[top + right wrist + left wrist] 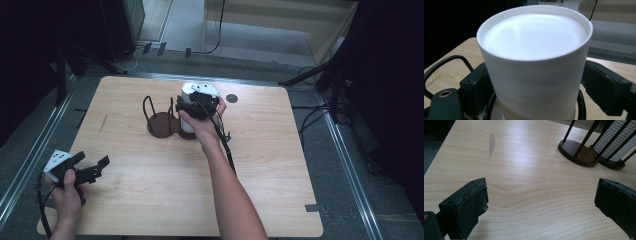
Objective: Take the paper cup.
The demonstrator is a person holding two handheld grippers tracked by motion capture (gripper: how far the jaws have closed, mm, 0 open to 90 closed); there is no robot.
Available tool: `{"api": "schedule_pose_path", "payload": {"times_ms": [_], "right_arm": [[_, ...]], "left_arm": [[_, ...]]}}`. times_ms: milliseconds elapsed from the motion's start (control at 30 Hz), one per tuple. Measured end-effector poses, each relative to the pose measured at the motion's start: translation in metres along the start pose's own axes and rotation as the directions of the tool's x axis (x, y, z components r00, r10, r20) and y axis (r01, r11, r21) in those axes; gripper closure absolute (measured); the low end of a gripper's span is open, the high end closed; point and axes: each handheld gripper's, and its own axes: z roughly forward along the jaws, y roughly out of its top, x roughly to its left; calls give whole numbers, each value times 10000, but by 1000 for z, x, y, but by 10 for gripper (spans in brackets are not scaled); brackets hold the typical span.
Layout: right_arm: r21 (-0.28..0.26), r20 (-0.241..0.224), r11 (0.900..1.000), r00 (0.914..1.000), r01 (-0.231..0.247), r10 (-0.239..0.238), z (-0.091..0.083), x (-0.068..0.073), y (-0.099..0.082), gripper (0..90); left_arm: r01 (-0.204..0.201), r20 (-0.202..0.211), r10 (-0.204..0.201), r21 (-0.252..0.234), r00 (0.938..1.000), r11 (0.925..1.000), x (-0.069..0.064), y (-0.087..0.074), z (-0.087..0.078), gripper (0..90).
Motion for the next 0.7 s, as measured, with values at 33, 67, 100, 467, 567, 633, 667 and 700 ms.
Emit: {"api": "schedule_pose_path", "payload": {"times_ms": [33,67,100,467,567,633,667,700], "right_arm": [[-48,-34,10000,10000,-61,61,0,0,0,169],[-192,-8,9997,9999,-164,164,-1,1,1,225],[-192,-8,9997,9999,-164,164,-1,1,1,225],[-829,25,9965,10000,-42,45,-7,3,6,284],[-794,13,9968,10000,-49,51,-8,4,8,283],[-824,20,9966,10000,-55,57,-9,3,9,284],[-824,20,9966,10000,-55,57,-9,3,9,284],[-862,10,9963,10000,-68,69,-10,4,11,283]], "left_arm": [[2,5,-2,0,10000,10000,0,0,0,0],[16,10,-16,-3,10000,10000,0,0,0,0],[16,10,-16,-3,10000,10000,0,0,0,0],[79,12,-79,10,10000,10000,1,0,0,0],[80,11,-80,10,10000,10000,1,0,0,0],[76,15,-76,17,10000,10000,1,0,0,0],[71,13,-71,10,10000,10000,1,0,0,0],[83,16,-83,-2,10000,10000,1,0,0,0]]}}
